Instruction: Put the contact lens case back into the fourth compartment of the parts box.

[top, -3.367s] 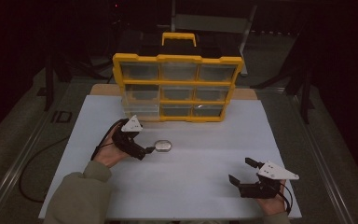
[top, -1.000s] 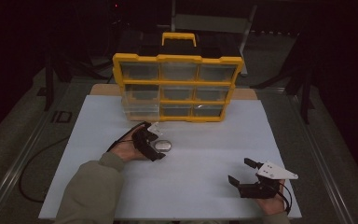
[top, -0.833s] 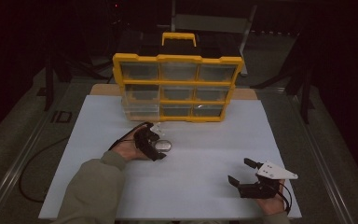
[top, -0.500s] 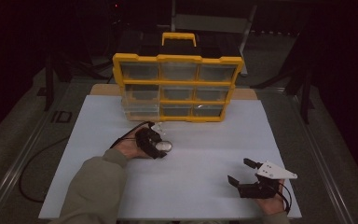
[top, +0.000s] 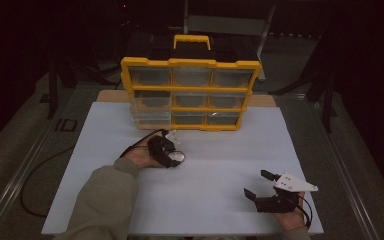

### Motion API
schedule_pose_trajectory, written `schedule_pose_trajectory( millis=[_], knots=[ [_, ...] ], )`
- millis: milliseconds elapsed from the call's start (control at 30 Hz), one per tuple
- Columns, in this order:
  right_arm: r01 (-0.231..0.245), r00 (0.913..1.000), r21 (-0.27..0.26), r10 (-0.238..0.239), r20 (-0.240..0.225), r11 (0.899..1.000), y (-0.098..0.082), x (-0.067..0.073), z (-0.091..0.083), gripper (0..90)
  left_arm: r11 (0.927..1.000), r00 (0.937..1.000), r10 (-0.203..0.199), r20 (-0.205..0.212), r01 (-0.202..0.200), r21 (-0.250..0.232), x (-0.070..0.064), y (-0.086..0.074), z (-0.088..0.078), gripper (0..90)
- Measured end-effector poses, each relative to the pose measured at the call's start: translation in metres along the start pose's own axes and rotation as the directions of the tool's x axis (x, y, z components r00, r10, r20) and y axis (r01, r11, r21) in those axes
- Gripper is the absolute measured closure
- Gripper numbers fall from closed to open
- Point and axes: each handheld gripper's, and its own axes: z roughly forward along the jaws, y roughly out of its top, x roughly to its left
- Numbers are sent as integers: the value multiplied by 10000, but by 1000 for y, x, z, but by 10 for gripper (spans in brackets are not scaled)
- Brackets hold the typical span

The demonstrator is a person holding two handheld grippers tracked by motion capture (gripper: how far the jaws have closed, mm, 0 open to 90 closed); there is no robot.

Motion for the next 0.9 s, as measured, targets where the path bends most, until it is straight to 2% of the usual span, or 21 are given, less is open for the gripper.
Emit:
schedule_pose_trajectory(
  millis=[133,567,900],
  knots=[
    [15,10000,26,-15,12,10000,0,0,0,78,10000,10000,32,42,-33,12,-1,0,-1,493],
    [26,10000,31,-26,11,10000,0,0,0,78,9995,9999,35,-126,-31,323,-5,0,-7,500],
    [32,10000,58,-32,-5,10000,0,0,0,78,9996,9995,145,-284,-138,236,-9,2,-19,500]
  ],
)
